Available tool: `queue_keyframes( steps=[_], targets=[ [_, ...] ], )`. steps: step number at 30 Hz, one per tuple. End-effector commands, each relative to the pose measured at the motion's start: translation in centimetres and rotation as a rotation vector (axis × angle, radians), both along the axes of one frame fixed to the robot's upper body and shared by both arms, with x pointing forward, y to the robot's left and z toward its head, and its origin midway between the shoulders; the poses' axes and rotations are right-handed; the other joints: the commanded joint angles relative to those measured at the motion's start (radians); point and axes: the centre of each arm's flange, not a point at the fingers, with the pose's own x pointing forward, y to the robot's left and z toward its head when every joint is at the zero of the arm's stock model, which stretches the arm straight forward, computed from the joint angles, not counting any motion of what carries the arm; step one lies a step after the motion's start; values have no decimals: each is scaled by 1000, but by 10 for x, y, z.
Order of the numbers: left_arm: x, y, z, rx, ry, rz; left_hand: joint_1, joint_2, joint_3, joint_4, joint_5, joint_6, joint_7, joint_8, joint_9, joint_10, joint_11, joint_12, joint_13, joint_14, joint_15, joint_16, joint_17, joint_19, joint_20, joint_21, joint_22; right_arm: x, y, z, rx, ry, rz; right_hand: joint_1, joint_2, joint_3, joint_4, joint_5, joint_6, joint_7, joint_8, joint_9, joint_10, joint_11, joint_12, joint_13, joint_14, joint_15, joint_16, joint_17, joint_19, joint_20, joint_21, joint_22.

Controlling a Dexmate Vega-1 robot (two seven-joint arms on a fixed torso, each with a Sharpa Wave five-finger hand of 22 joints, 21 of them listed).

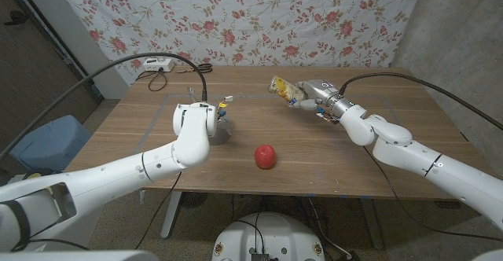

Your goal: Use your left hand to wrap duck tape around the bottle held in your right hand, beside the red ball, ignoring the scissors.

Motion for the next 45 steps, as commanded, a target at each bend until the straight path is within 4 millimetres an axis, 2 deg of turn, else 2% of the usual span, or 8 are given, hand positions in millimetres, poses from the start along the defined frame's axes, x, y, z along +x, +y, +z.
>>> queue_keyframes(
  steps=[1, 20, 28, 30, 34, 38, 41, 45],
  targets=[
    [10, -14, -13, 110, 34, 109, 6, 11, 2, 6, 3, 21, -1, 3, 3, 18, -4, 7, 4, 9, -13, 7, 5, 2, -10, 6, 6, 2, -8, 1, 17, 0, 17, 104, 99, 63, 65, 27, 448, -297, 1, 4, 303, -250, 46, 2, 81, -202, -2, 5, -2, -77, 8, -1],
    [38, -12, -35, 147, 155, 234, 52, 83, 28, 5, -16, 8, 2, -24, 1, 27, 19, -5, -5, 61, -38, 25, 2, 35, -30, 15, 5, 9, -15, 5, 20, 11, 35, 108, 99, 58, 71, 31, 450, -293, -4, 13, 304, -250, 44, 1, 86, -202, -9, 21, -6, -78, 20, -4],
    [49, -15, -44, 178, 146, 214, 120, 146, 57, -12, -43, 22, -15, -34, 1, 87, -19, 5, -14, 103, -64, 43, 1, 57, -40, 22, 5, 13, -15, 8, 11, 13, 38, 111, 99, 57, 73, 32, 451, -291, -7, 17, 305, -249, 44, 3, 88, -202, -12, 27, -7, -78, 25, -5],
    [50, -16, -46, 184, 135, 210, 161, 164, 65, -22, -59, 73, -26, -25, 1, 143, -49, 19, -15, 147, -88, 63, 1, 93, -55, 38, 5, 14, -15, 9, 9, 12, 38, 111, 99, 56, 73, 33, 451, -292, -8, 17, 305, -250, 44, 4, 89, -202, -12, 28, -7, -78, 26, -6],
    [53, -20, -52, 211, 82, 196, 247, 222, 96, -28, -59, 214, -33, 7, 2, 257, -54, 51, -10, 258, -130, 114, 8, 174, -85, 79, 9, 16, -15, 9, 5, 8, 35, 112, 99, 55, 74, 33, 451, -291, -9, 19, 306, -248, 43, 1, 89, -202, -14, 31, -8, -78, 28, -6],
    [56, -22, -56, 250, 8, 190, 362, 281, 147, -31, -61, 403, -42, 64, 8, 435, -84, 114, 10, 417, -182, 196, 35, 259, -111, 138, 14, 18, -13, 11, 0, 6, 34, 113, 99, 54, 75, 34, 452, -292, -10, 21, 306, -247, 42, 1, 90, -202, -15, 34, -8, -79, 31, -7],
    [56, -23, -58, 288, -64, 181, 418, 297, 154, -9, -65, 419, -18, 62, 16, 571, -117, 201, 60, 539, -204, 281, 103, 321, -124, 192, 22, 19, -12, 12, -5, 0, 32, 114, 99, 54, 76, 34, 453, -292, -11, 22, 304, -249, 42, 3, 90, -202, -16, 36, -9, -78, 32, -8],
    [56, -23, -58, 280, -145, 145, 441, 298, 156, 6, -53, 446, -10, 74, 33, 579, -130, 239, 101, 583, -209, 305, 138, 332, -116, 217, 26, 22, -11, 15, -7, 0, 30, 115, 99, 54, 76, 34, 453, -291, -12, 23, 306, -251, 42, 2, 91, -202, -18, 39, -10, -80, 34, -8]
  ],
)
